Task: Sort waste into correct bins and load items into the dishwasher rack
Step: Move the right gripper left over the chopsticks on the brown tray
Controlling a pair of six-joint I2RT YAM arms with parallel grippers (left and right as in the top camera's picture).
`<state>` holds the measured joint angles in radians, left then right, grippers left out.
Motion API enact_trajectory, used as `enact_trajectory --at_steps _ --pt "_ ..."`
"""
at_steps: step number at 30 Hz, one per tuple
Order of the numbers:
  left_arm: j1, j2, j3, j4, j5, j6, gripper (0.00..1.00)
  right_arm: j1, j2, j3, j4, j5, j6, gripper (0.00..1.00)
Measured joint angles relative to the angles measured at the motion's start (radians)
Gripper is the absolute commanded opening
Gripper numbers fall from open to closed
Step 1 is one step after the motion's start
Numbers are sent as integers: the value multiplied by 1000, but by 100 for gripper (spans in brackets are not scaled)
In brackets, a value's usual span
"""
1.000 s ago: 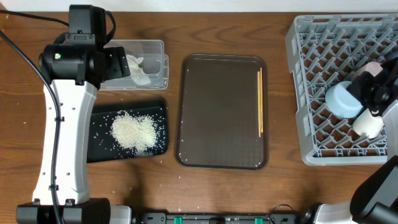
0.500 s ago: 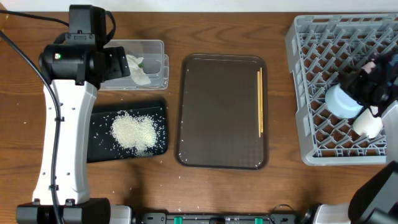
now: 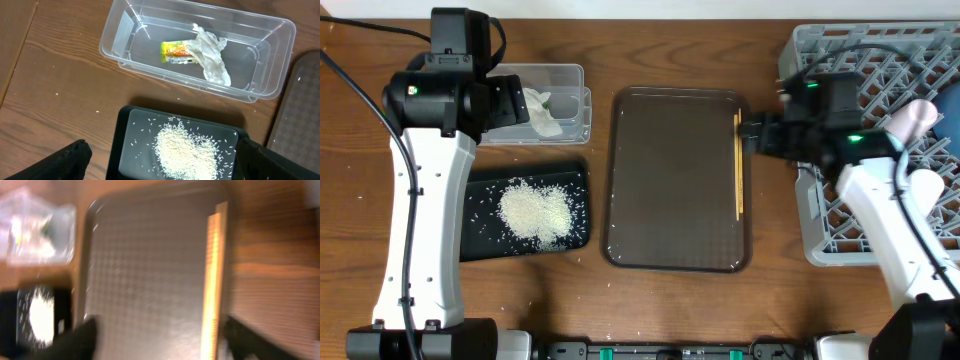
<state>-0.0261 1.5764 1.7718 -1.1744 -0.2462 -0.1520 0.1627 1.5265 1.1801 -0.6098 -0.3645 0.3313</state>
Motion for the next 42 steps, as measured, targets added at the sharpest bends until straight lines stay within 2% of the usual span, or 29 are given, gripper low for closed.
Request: enact_trajectory --at_steps 7,13,17,21,29,33,37,42 --pt "0 0 0 0 0 0 96 185 0 0 10 20 2 99" --pt "0 0 0 0 0 0 96 262 3 0 5 154 14 99" --pt "0 0 0 0 0 0 96 271 14 0 -13 214 24 99" --pt "0 0 0 0 0 0 96 261 42 14 -110 239 26 99" --pt "0 0 0 0 0 0 96 224 200 252 -367 253 7 98" --pt "0 0 0 0 0 0 96 237 261 306 -379 258 -2 98" --pt "0 0 0 0 0 0 96 259 336 309 -362 299 26 88" --pt "0 0 0 0 0 0 96 261 445 309 -336 367 84 86"
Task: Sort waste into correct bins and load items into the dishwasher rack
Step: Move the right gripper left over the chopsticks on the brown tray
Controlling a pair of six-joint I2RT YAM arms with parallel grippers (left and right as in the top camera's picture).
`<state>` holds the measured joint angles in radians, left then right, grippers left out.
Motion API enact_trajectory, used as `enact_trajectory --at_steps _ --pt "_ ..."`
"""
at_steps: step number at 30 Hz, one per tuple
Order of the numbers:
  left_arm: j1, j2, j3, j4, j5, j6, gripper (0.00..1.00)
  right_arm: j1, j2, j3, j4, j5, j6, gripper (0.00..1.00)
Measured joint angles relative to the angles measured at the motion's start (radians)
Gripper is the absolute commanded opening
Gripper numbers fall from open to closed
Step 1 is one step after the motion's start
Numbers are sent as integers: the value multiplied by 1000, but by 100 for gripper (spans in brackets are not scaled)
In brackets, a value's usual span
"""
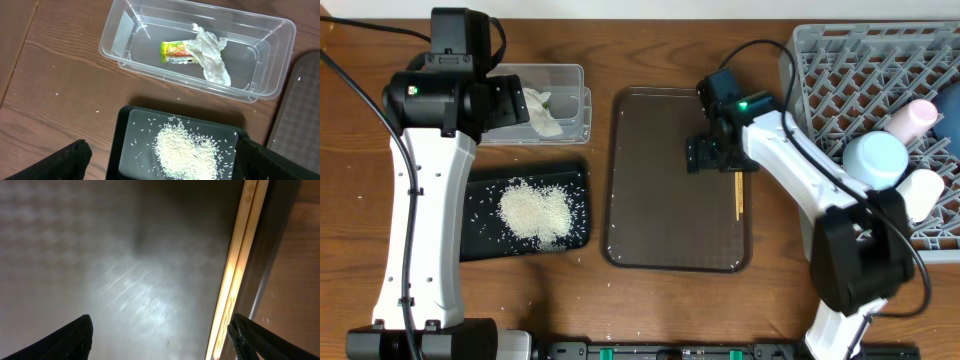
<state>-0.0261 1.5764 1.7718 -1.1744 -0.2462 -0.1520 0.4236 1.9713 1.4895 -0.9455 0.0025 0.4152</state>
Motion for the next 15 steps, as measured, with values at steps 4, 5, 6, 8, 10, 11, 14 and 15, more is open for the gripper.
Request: enact_trajectory --at_steps 4,5,6,8,10,11,14,15 --pt "0 0 0 0 0 0 96 0 59 0 30 21 15 87" --pt "0 0 0 0 0 0 96 0 69 0 36 25 18 87" --pt "0 0 0 0 0 0 96 0 77 0 41 27 20 87" --pt "0 0 0 0 0 0 96 0 97 0 50 39 23 86" --pt "0 0 0 0 0 0 96 0 110 0 52 52 25 87" --pt "0 0 0 0 0 0 96 0 115 0 55 59 25 87" --pt "0 0 0 0 0 0 96 0 119 0 64 72 26 87" --pt "0 0 0 0 0 0 96 0 119 0 68 76 26 87"
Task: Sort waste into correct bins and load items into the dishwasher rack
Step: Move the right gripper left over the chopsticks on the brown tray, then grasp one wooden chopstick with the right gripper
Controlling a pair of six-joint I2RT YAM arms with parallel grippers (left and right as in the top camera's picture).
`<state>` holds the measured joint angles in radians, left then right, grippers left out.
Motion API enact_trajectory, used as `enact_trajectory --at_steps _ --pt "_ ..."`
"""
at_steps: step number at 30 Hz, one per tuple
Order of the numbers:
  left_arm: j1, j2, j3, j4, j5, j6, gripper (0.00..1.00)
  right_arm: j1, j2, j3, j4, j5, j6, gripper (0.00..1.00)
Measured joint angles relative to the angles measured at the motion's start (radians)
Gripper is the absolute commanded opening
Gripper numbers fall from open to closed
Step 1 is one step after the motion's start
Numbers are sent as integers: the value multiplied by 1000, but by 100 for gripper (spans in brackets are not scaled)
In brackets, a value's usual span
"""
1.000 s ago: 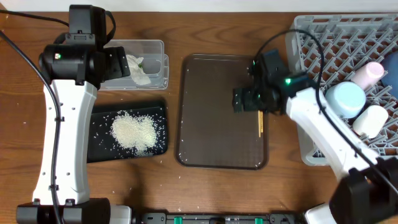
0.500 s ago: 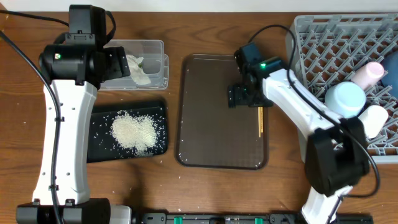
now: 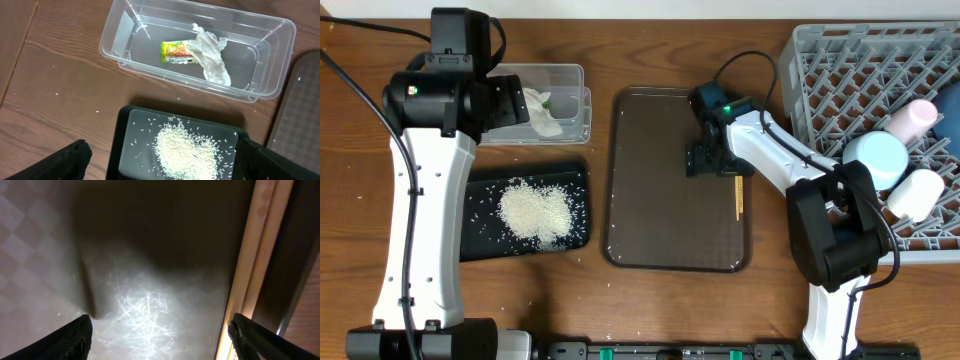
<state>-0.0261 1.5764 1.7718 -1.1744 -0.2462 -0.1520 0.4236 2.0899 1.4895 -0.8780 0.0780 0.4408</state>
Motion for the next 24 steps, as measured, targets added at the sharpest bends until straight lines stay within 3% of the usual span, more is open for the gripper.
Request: enact_trajectory --at_steps 22,24 --pt "0 0 0 0 0 0 96 0 19 0 27 31 0 88" --pt "0 0 0 0 0 0 96 0 19 0 30 31 0 81"
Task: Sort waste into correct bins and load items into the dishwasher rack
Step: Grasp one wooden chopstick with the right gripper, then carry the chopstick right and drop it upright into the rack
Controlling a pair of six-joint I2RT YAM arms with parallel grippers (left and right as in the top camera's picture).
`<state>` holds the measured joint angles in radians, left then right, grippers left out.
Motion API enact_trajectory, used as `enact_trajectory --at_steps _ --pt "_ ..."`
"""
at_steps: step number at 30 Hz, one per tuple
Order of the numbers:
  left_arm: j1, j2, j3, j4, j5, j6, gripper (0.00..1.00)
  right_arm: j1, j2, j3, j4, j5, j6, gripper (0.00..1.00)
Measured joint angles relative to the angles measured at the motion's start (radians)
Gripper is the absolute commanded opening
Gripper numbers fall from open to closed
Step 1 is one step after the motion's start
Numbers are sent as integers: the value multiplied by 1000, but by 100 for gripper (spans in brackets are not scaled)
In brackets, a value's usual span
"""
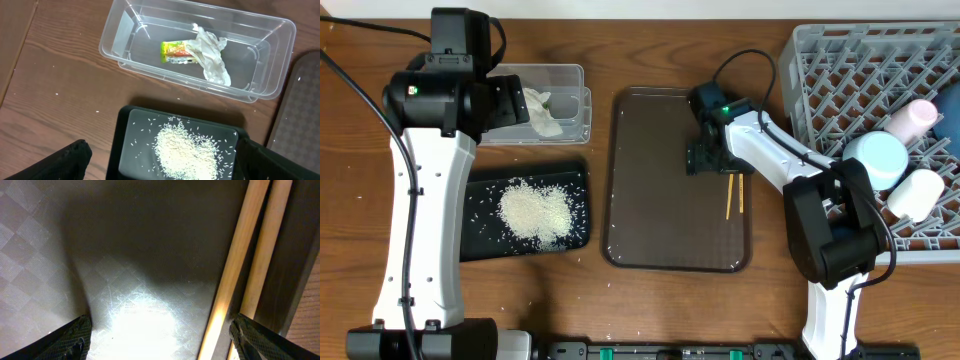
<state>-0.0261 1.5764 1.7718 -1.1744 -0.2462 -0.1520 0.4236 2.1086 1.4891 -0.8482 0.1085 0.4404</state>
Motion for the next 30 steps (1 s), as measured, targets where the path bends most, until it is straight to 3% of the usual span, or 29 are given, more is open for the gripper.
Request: enact_trajectory --at_steps 4,14,19,26,30 --pt "0 0 0 0 0 0 96 0 2 0 3 -3 3 50" --pt "0 0 0 0 0 0 96 0 -2 -21 40 -6 61 24" --pt "0 0 0 0 0 0 96 0 -15 -47 53 8 101 1" --pt "0 0 0 0 0 0 96 -1 -17 -43 42 3 116 1" --pt "0 0 0 0 0 0 96 -10 -16 -5 -55 -37 108 1"
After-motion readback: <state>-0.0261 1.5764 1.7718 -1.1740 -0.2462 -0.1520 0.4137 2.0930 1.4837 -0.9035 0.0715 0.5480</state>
